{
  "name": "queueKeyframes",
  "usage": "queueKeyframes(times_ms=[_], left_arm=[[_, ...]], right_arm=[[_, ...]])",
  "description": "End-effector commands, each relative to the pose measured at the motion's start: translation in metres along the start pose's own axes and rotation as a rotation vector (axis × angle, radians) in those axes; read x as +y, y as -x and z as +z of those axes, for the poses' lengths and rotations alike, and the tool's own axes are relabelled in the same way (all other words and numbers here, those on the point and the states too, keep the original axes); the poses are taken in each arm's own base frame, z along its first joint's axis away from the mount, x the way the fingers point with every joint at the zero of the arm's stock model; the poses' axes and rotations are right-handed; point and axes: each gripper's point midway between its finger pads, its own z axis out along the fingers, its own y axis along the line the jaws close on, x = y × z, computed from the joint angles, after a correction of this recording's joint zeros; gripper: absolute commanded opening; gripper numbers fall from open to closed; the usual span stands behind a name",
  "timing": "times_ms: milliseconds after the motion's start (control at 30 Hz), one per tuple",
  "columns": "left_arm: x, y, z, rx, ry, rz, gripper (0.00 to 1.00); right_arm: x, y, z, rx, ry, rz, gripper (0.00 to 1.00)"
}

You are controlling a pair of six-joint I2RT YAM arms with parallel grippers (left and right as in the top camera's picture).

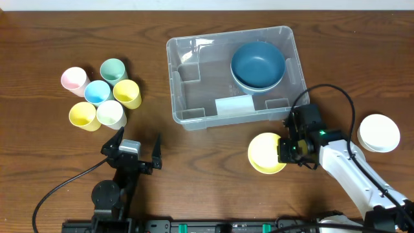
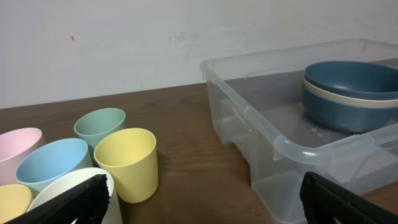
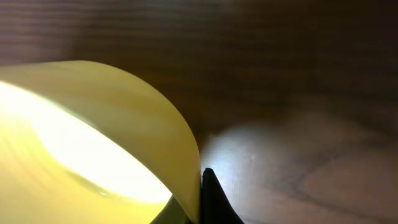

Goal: Pack container
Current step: 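Lift the yellow bowl and move it toward the container, then lower the yellow bowl into the container's left side and release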

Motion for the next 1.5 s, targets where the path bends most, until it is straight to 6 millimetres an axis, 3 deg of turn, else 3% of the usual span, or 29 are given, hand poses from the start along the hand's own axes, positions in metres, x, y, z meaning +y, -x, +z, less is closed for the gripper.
queueKeyframes(times_ms=[0, 100, 267, 600, 867, 1000, 1267, 1467], left_arm=[[-0.004, -0.015, 0.001, 0.044, -0.019, 0.011, 0.98], [-0.004, -0.015, 0.001, 0.044, -0.019, 0.011, 0.98], [-0.004, -0.015, 0.001, 0.044, -0.019, 0.011, 0.98], [-0.004, -0.015, 0.001, 0.044, -0.019, 0.011, 0.98], [-0.004, -0.015, 0.001, 0.044, -0.019, 0.011, 0.98], [-0.004, -0.015, 0.001, 0.044, -0.019, 0.011, 0.98], [-0.004, -0.015, 0.001, 0.044, -0.019, 0.011, 0.98], [-0.004, -0.015, 0.001, 0.044, -0.019, 0.011, 0.98]], right_arm=[[0.012, 0.020, -0.015, -0.053, 0.009, -0.154, 0.01], [0.029, 0.032, -0.032, -0.071, 0.031, -0.250, 0.01], [0.071, 0.050, -0.079, -0.110, 0.092, -0.428, 0.01], [0.146, 0.063, -0.160, -0.236, 0.171, -0.606, 0.01], [0.187, 0.132, -0.228, -0.595, 0.157, -0.631, 0.01], [0.204, 0.159, -0.227, -0.655, 0.174, -0.632, 0.01], [0.234, 0.205, -0.163, -0.631, 0.194, -0.641, 0.01], [0.239, 0.237, -0.133, -0.647, 0.143, -0.617, 0.01]])
